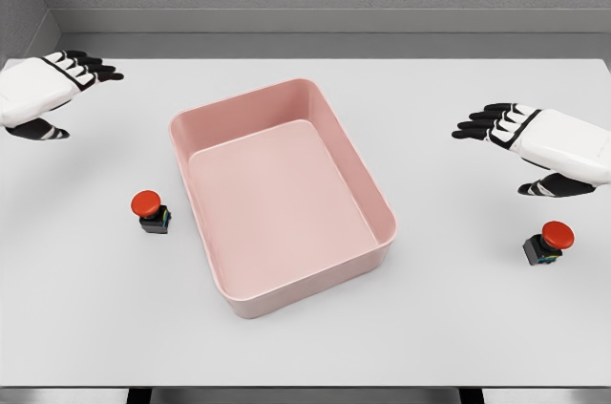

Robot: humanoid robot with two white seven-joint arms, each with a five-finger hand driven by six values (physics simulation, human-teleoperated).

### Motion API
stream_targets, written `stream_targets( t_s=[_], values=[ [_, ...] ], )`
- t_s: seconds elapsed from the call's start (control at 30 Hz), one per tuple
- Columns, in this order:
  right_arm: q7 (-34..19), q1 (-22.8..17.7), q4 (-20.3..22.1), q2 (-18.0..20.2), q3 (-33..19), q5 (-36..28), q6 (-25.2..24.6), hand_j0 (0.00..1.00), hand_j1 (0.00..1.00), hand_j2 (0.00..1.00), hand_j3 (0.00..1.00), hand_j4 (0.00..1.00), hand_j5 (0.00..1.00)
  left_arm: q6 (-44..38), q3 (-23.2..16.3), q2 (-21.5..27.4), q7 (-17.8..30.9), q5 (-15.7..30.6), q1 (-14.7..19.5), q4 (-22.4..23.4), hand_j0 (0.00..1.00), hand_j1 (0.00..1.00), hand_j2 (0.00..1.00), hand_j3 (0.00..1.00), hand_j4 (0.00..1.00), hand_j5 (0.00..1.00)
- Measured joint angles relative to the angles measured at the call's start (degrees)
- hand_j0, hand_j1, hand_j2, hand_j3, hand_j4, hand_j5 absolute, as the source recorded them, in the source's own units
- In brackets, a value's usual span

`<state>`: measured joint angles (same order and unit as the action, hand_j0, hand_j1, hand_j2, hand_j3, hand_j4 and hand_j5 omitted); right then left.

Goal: Put the industrial switch in the basket with both arms

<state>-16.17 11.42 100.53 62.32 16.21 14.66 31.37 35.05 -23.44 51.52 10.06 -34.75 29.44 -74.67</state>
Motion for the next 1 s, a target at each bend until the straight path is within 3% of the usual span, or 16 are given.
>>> stream_targets(
  t_s=[0.1,0.27,0.43,0.63,0.83,1.0],
  values=[
    [0.0,-0.3,0.0,0.6,0.0,0.0,0.0,1.0,1.0,1.0,1.0,1.0,1.0,0.0,-0.1,0.2,0.1,-0.1,-1.3,-0.5,1.0,1.0,1.0,1.0,1.0,1.0],
    [0.4,-1.5,0.1,8.7,-0.6,-0.3,0.4,1.0,1.0,1.0,1.0,1.0,1.0,0.0,-0.2,3.0,0.1,0.0,-6.7,-4.8,1.0,1.0,1.0,1.0,1.0,1.0],
    [-1.1,-1.5,0.1,13.0,-0.9,-0.5,1.1,1.0,1.0,1.0,1.0,1.0,1.0,0.0,-0.1,5.6,0.0,0.5,-10.4,-9.9,1.0,1.0,1.0,1.0,1.0,1.0],
    [-9.5,-1.5,0.1,14.8,-0.8,-0.5,3.1,1.0,1.0,1.0,1.0,1.0,1.0,0.0,-0.1,6.2,0.4,0.5,-14.4,-13.9,1.0,1.0,1.0,1.0,1.0,1.0],
    [-15.5,-1.8,0.0,15.3,-0.8,-0.5,3.6,1.0,1.0,1.0,1.0,1.0,1.0,0.0,0.0,6.9,0.4,0.6,-15.7,-17.2,1.0,1.0,1.0,1.0,1.0,1.0],
    [-16.5,-6.4,0.0,14.6,-0.6,-0.5,3.8,1.0,1.0,1.0,1.0,1.0,1.0,0.0,-0.4,7.4,0.5,0.3,-16.2,-19.0,1.0,1.0,1.0,1.0,1.0,1.0]
  ],
)
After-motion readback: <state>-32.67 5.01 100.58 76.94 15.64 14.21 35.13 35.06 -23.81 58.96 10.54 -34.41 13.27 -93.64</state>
